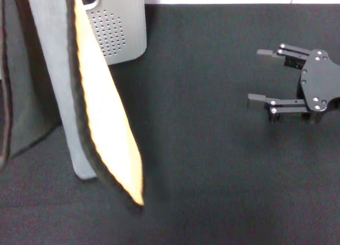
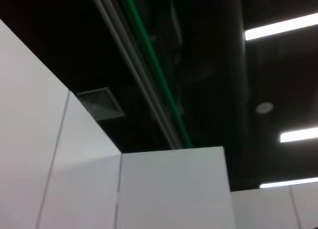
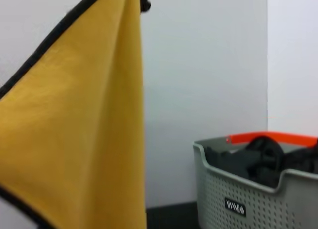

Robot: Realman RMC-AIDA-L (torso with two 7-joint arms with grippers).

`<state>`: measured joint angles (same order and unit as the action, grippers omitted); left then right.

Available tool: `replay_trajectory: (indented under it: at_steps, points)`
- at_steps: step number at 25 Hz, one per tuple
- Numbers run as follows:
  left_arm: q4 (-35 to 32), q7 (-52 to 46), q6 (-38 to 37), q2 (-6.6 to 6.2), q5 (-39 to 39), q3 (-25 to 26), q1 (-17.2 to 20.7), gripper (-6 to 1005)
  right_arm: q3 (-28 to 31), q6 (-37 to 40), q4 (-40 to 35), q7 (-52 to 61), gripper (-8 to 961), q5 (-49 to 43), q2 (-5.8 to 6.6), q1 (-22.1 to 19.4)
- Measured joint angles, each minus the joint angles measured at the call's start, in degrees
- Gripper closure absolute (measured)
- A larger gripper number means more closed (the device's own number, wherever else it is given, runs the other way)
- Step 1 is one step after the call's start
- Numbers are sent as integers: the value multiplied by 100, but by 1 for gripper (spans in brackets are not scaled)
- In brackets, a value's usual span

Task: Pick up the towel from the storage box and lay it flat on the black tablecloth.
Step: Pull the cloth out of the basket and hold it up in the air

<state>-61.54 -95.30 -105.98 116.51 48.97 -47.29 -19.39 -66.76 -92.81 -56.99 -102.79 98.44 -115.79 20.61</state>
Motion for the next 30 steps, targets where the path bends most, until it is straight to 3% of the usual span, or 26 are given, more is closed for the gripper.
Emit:
replay_trajectory:
  at_steps: [6, 16, 23, 30]
  points:
    - [406, 218, -205, 103, 165, -5, -21, 975, -386, -9, 199, -269, 120, 536, -18, 168]
    - [1738, 1397, -450, 292, 517, -74, -335, 975, -1016, 387, 446, -676, 122, 1124, -40, 535]
    - [2218, 1733, -441, 311, 572, -100, -605, 976, -1760, 1401, 339, -754, 124, 1193, -39, 601]
    - [2192, 1757, -438, 299, 518, -111, -581, 976, -1904, 1561, 295, -654, 126, 1112, 16, 446]
